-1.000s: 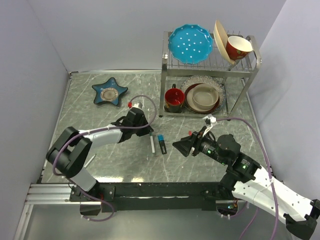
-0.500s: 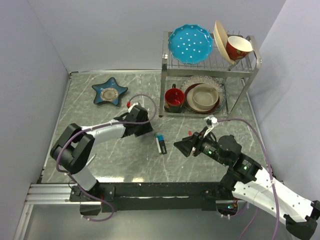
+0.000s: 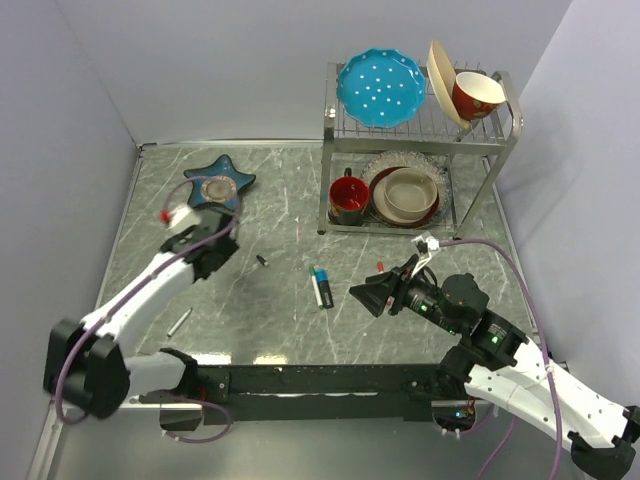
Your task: Insert the pens into the pen caps
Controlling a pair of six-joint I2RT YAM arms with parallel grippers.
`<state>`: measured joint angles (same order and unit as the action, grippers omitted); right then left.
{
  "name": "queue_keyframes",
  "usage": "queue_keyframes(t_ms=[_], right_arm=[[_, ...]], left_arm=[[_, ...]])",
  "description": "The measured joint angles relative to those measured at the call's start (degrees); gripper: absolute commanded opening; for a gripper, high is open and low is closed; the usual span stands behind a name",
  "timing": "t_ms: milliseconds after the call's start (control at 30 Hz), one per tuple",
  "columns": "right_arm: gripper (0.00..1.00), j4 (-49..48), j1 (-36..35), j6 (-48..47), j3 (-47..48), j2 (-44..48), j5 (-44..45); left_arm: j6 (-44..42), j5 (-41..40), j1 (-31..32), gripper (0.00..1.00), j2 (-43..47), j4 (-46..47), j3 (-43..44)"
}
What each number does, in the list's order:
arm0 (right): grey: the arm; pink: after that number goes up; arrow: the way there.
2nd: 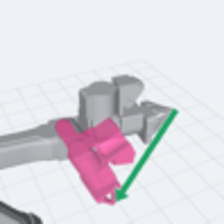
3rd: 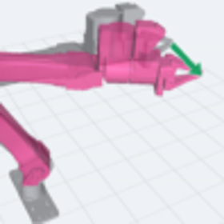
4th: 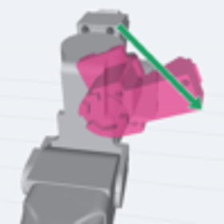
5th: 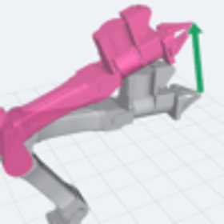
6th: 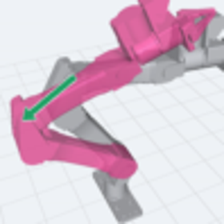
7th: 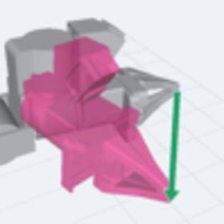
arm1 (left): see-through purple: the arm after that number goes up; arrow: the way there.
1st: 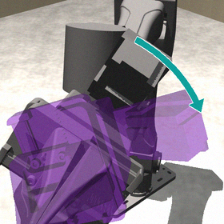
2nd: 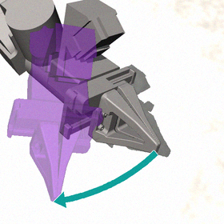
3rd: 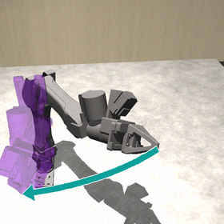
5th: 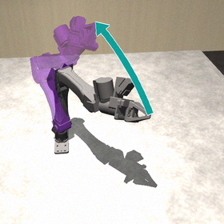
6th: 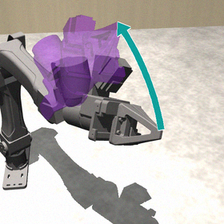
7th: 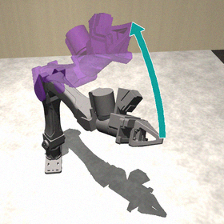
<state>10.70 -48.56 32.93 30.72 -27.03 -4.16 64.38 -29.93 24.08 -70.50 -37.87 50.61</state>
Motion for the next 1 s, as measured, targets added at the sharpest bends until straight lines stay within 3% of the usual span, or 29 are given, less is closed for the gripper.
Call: queue_keyframes(t_ms=[267,500,667,1000], right_arm=[[0.73,-0.2,0.0,0.0,-0.9,1.4,-0.5],[0.73,0.3,0.0,-0.9,-1.0,2.1,-0.4],[0.73,0.5,0.0,-1.1,-0.9,2.7,-0.1],[0.73,0.4,0.0,-1.1,-0.9,1.4,-0.4]], left_arm=[[18.2,-0.8,-18.8,0.65,11.0,-14.9,-8.1],[23.1,4.1,-30.2,0.56,8.3,-19.3,-9.1],[25.4,7.1,-32.8,0.57,1.5,-21.2,-10.0],[28.5,12.3,-33.6,0.55,-1.4,-18.3,-15.3]])
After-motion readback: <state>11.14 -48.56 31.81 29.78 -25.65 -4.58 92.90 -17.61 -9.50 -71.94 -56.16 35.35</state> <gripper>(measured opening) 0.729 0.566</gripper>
